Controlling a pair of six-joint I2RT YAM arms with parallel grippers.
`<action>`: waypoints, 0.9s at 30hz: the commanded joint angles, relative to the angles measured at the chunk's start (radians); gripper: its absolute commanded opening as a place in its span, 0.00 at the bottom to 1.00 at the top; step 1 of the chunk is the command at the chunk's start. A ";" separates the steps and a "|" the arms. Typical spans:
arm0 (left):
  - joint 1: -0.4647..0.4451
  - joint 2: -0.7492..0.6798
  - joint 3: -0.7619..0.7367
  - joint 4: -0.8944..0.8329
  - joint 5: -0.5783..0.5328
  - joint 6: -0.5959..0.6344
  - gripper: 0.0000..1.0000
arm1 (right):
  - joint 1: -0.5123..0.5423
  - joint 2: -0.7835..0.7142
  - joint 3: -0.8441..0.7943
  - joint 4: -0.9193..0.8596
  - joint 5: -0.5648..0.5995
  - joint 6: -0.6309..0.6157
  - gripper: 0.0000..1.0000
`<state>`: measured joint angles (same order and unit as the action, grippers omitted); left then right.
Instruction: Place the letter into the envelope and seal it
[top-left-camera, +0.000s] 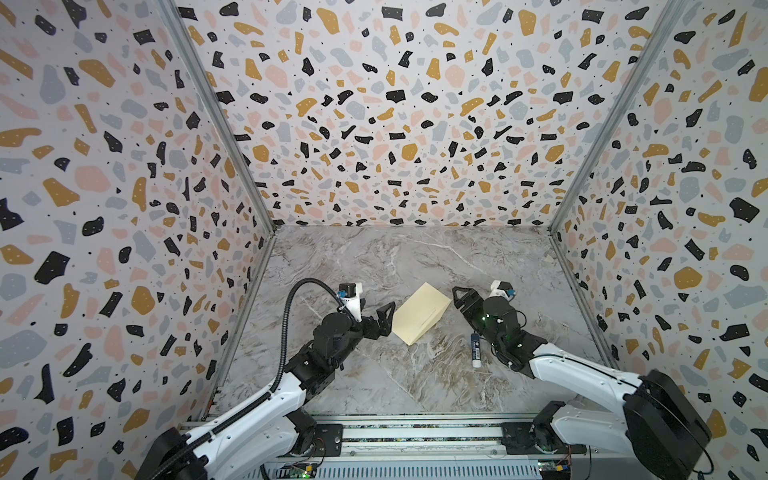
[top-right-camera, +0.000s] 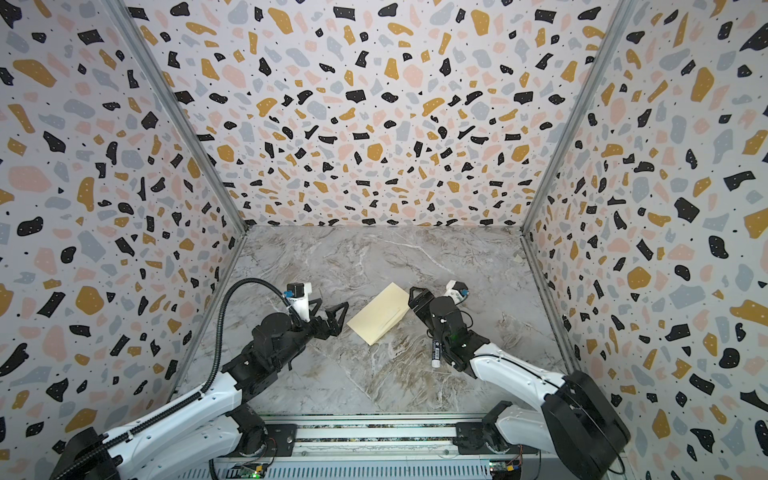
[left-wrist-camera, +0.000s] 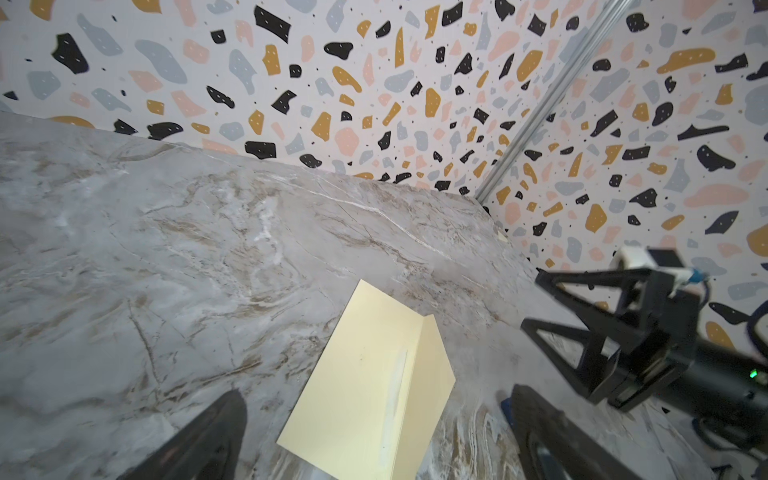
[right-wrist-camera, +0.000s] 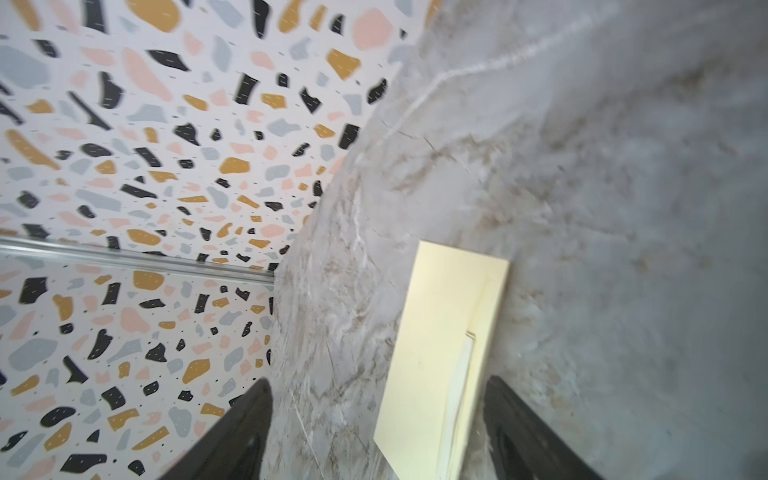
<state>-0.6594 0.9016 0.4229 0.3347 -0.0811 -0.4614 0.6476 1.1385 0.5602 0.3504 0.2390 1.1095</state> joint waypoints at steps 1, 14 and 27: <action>-0.023 0.034 0.064 0.009 0.063 0.082 0.97 | -0.021 -0.060 0.128 -0.208 -0.014 -0.421 0.87; -0.103 0.062 0.081 -0.010 -0.014 0.144 0.95 | -0.171 0.049 0.266 -0.796 -0.110 -0.780 0.96; -0.103 0.007 0.029 -0.028 -0.025 0.132 0.96 | -0.153 0.128 0.193 -0.774 -0.158 -0.696 0.96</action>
<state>-0.7582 0.9226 0.4706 0.2928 -0.0917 -0.3359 0.4847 1.2804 0.7586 -0.3981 0.0746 0.3801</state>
